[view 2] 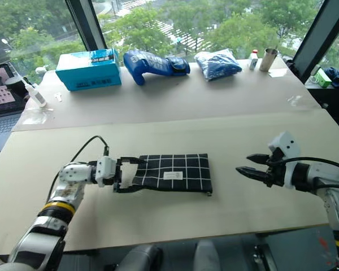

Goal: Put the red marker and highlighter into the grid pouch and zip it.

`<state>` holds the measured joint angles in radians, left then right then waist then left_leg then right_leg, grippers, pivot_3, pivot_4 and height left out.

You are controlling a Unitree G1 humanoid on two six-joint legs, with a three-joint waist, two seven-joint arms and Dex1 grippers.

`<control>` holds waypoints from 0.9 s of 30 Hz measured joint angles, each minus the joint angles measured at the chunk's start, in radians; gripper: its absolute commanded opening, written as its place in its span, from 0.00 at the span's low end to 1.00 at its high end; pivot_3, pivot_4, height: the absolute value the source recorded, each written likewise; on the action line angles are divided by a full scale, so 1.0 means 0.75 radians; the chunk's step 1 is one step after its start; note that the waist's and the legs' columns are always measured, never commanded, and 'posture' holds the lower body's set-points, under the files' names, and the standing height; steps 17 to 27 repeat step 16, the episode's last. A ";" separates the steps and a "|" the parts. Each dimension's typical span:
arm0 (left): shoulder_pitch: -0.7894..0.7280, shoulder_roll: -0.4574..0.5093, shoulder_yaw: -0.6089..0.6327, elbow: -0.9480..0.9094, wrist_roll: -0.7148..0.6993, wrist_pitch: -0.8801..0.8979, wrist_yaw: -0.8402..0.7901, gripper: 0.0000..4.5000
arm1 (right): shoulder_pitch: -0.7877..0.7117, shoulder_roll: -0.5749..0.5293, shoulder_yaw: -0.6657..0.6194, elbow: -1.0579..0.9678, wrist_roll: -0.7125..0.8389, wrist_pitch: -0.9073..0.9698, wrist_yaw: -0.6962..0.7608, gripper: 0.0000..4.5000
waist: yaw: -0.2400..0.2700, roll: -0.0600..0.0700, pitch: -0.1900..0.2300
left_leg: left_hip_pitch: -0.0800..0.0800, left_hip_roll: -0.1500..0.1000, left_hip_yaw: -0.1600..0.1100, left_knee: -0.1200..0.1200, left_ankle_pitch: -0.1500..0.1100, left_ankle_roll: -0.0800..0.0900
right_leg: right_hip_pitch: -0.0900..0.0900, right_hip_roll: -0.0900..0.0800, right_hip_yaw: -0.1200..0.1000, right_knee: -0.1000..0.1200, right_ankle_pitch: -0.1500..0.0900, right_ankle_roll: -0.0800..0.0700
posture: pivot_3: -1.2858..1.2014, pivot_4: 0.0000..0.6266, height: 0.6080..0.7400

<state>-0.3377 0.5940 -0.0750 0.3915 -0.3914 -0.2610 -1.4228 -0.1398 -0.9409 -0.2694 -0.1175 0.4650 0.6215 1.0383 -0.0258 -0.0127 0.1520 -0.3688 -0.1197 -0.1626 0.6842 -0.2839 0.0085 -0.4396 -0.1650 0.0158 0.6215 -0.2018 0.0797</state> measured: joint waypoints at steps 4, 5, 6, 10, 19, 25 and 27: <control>0.286 0.243 0.216 -0.370 -0.197 0.614 0.241 0.93 | -0.043 -0.005 0.009 0.096 -0.029 -0.061 0.000 0.71 | -0.003 0.003 0.001 | 0.003 -0.001 0.000 0.000 -0.006 0.010 | 0.000 0.000 0.002 0.003 -0.001 0.001 | 0.52 0.24 0.99; 0.312 0.256 0.249 -0.391 -0.218 0.678 0.281 0.93 | -0.047 -0.004 0.008 0.102 -0.029 -0.068 0.000 0.71 | -0.003 0.003 0.002 | 0.004 -0.001 0.000 0.000 -0.006 0.010 | 0.000 0.000 0.002 0.003 -0.001 0.001 | 0.52 0.24 0.99; 0.374 0.258 0.337 -0.452 -0.261 0.804 0.394 0.93 | -0.066 0.000 0.013 0.120 -0.029 -0.078 0.001 0.71 | 0.003 0.004 0.002 | 0.005 -0.001 0.000 0.000 -0.006 0.009 | 0.000 0.000 0.002 0.001 -0.001 0.001 | 0.52 0.24 0.99; 0.517 0.226 0.578 -0.572 -0.424 1.040 0.616 0.93 | -0.104 0.010 0.037 0.168 -0.046 -0.120 0.001 0.71 | 0.022 0.004 0.003 | 0.006 0.000 0.001 0.000 -0.005 0.007 | 0.000 0.000 0.002 0.002 -0.001 0.001 | 0.52 0.24 0.99; 0.574 0.153 0.691 -0.669 -0.460 1.084 0.751 0.93 | -0.198 0.061 0.101 0.240 -0.076 -0.153 0.002 0.71 | 0.032 0.004 0.003 | 0.006 0.000 0.002 0.000 -0.005 0.006 | 0.002 -0.001 0.002 0.000 0.000 0.000 | 0.52 0.24 0.99; 0.574 0.153 0.691 -0.669 -0.460 1.084 0.751 0.93 | -0.198 0.061 0.101 0.240 -0.076 -0.153 0.002 0.71 | 0.032 0.004 0.003 | 0.006 0.000 0.002 0.000 -0.005 0.006 | 0.002 -0.001 0.002 0.000 0.000 0.000 | 0.52 0.24 0.99; 0.574 0.153 0.691 -0.669 -0.460 1.084 0.751 0.93 | -0.198 0.061 0.101 0.240 -0.076 -0.153 0.002 0.71 | 0.032 0.004 0.003 | 0.006 0.000 0.002 0.000 -0.005 0.006 | 0.002 -0.001 0.002 0.000 0.000 0.000 | 0.52 0.24 0.99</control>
